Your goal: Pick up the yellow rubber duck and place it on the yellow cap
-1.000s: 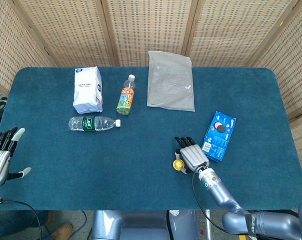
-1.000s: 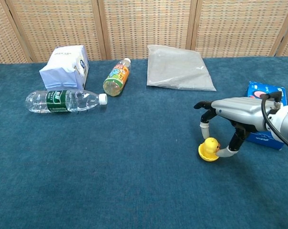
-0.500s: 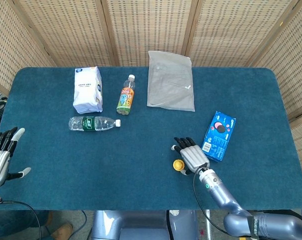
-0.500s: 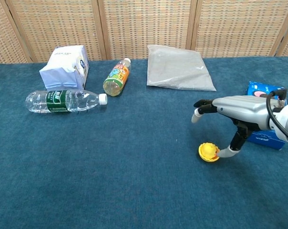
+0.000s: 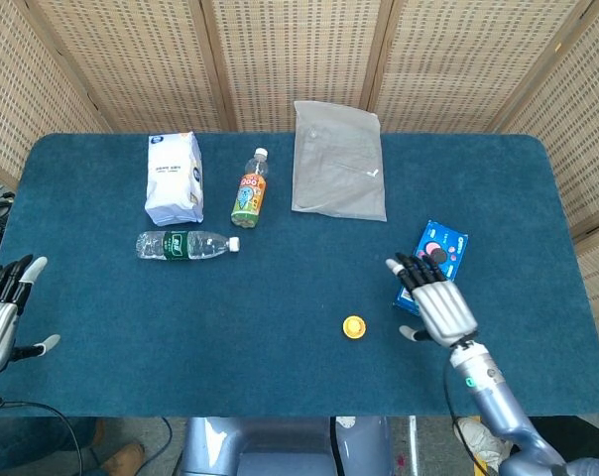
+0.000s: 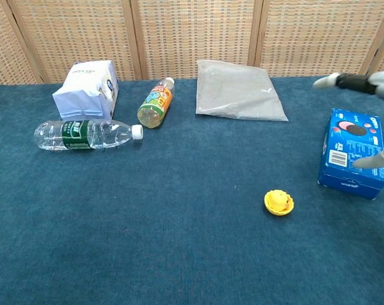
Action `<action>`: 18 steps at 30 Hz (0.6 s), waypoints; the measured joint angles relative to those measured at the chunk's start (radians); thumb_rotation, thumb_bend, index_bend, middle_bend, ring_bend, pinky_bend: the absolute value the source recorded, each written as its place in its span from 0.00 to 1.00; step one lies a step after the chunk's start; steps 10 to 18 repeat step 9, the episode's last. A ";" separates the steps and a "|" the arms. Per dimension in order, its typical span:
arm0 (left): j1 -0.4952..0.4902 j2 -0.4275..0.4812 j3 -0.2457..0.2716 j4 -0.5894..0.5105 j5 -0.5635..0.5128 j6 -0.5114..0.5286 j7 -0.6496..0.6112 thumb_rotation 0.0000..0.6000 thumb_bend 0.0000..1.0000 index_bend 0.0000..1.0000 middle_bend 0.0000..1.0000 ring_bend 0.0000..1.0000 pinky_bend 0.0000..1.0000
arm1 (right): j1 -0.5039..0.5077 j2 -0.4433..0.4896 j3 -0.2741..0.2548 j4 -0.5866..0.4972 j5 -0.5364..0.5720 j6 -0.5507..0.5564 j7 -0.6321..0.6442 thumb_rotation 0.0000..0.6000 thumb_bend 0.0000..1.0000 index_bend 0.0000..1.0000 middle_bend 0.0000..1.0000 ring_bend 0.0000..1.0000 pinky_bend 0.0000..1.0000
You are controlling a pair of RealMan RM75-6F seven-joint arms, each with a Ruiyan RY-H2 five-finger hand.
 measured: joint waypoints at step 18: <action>0.022 -0.015 0.023 0.016 0.032 0.024 -0.009 1.00 0.01 0.00 0.00 0.00 0.00 | -0.196 0.018 -0.053 0.232 -0.167 0.233 0.150 1.00 0.00 0.00 0.00 0.00 0.00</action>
